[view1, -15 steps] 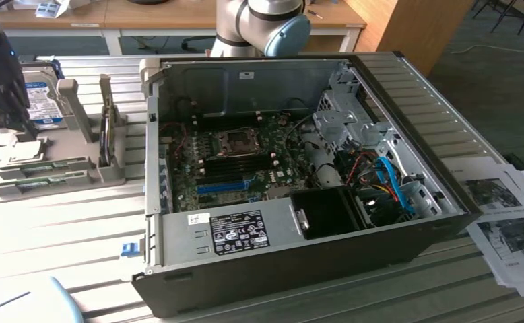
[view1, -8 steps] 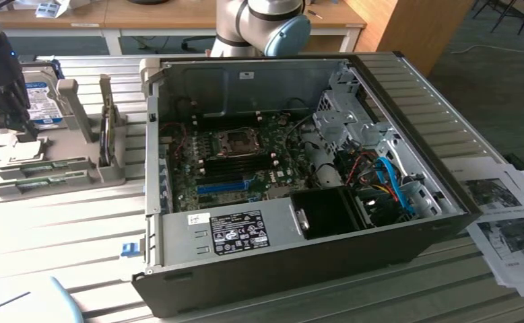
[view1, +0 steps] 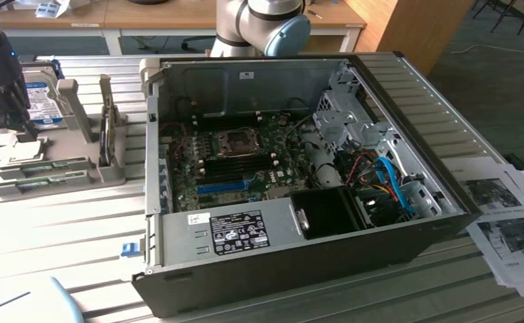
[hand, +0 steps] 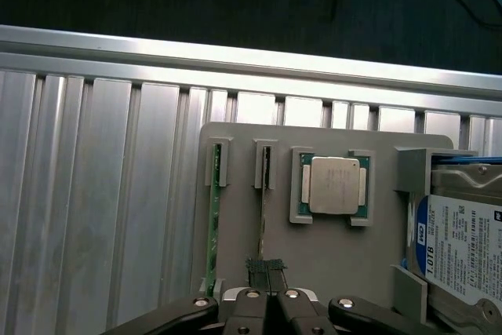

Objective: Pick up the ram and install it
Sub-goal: 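Pick up the ram and move it above insertion slot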

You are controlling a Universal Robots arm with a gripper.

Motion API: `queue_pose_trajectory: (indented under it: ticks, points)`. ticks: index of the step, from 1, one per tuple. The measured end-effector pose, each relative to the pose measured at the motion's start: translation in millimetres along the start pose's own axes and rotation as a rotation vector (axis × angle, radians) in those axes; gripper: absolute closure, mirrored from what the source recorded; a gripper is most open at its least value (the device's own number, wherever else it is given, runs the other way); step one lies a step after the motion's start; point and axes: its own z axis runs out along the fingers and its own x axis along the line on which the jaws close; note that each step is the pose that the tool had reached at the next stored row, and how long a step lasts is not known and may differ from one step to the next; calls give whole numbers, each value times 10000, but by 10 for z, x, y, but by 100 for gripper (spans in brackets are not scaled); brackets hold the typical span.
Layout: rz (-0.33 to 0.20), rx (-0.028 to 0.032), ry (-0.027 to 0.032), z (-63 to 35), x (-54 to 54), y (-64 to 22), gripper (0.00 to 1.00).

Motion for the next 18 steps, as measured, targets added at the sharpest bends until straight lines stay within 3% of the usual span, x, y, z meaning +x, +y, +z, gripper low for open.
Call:
queue_pose_trajectory:
  ticks: [2, 5, 11, 13, 14, 18]
  points:
    - [0, -1, 0, 0, 0, 0, 90]
    - [0, 0, 0, 0, 0, 0, 80]
    - [-1, -1, 0, 0, 0, 0, 80]
    - [-1, 0, 0, 0, 0, 0, 78]
    - [-1, 0, 0, 0, 0, 0, 72]
    - [0, 0, 0, 0, 0, 0, 72]
